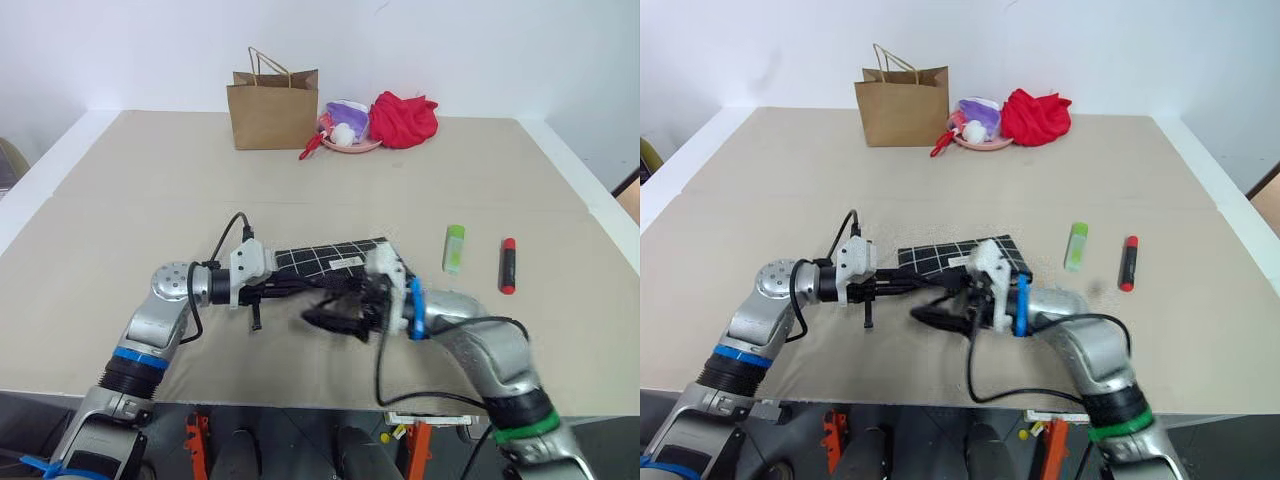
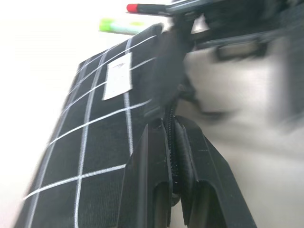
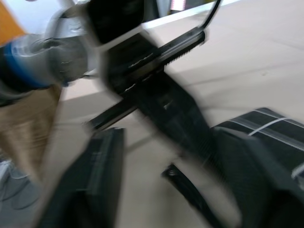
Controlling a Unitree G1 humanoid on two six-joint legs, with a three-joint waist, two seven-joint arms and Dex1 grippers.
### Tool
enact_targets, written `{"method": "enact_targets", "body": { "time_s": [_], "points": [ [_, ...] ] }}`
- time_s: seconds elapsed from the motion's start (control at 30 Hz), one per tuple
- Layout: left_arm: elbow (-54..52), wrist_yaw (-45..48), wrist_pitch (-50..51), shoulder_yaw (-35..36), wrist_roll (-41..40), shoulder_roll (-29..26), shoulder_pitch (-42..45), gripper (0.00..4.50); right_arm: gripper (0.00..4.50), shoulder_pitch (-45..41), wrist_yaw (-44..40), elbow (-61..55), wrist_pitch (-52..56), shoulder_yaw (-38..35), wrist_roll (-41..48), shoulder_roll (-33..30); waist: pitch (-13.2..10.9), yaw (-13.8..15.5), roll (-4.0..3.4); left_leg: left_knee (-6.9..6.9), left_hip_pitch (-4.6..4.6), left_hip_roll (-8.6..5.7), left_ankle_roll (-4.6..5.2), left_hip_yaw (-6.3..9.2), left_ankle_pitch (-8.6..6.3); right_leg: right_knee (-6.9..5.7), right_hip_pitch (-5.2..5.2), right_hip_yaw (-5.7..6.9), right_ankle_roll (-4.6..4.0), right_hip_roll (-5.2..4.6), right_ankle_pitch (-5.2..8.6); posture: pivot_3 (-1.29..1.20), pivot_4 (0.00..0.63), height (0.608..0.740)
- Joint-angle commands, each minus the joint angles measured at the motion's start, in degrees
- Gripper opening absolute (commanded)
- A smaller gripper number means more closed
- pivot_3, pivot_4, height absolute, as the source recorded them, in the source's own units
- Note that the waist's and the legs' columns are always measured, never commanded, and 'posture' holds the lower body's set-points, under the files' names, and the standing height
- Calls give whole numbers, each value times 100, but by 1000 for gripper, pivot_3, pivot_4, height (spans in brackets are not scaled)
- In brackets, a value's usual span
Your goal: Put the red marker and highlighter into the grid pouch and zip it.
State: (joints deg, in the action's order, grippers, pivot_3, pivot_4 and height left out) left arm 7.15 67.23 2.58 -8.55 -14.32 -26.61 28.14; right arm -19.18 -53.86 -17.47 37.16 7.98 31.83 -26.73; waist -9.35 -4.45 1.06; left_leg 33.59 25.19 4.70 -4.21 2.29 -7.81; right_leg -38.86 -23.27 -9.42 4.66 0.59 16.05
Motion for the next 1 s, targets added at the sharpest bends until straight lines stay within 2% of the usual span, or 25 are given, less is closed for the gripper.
{"method": "enact_targets", "body": {
  "time_s": [0.03,0.1,0.17,0.27,0.33,0.57,0.7,1.0],
  "points": [
    [-212,-47,-62,210,-172,-88,87,0,4479,203,13,-554,556,-1066,1089,-336,-1,-14,0,1,-2,0,0,1,0,-1,1,0,-1,0,-1,0,150,740],
    [-207,-32,-60,227,-202,-132,84,0,4479,260,286,-463,875,-1821,1628,-513,-2,-10,3,2,-2,0,0,2,0,-2,1,0,-2,0,-2,0,150,740],
    [-196,-21,-73,224,-228,-166,83,0,4479,300,459,-251,945,-2291,1787,-674,-3,-10,4,4,-2,-1,0,3,0,-1,4,0,-6,0,-1,0,150,740],
    [-221,23,-48,214,-303,-205,73,0,4479,317,792,356,409,-2666,1210,-856,-2,-10,5,6,-5,-1,1,4,0,-1,6,1,-9,0,0,0,150,740],
    [-293,53,38,225,-401,-213,69,0,4479,277,1421,943,-264,-2691,336,-890,-2,-14,5,6,-6,-1,1,3,0,-1,5,1,-6,0,-2,0,150,740],
    [-520,82,292,241,-604,-234,122,0,4479,179,3345,1723,-1316,-2388,-1185,-46,-4,-34,1,-7,-6,-1,1,3,0,-3,-2,1,-3,2,-2,0,150,740],
    [-605,56,346,233,-617,-218,129,0,4479,93,3766,2048,-1655,-2329,-1518,273,-7,-20,-3,-8,-3,-5,1,2,0,-4,-2,0,-3,-2,1,0,150,740],
    [-720,-3,394,222,-594,-190,121,0,4479,80,4269,2619,-1581,-2036,-2022,575,-5,-20,0,-7,-7,-5,1,5,0,-5,2,2,-4,-1,0,0,150,740]
  ]
}}
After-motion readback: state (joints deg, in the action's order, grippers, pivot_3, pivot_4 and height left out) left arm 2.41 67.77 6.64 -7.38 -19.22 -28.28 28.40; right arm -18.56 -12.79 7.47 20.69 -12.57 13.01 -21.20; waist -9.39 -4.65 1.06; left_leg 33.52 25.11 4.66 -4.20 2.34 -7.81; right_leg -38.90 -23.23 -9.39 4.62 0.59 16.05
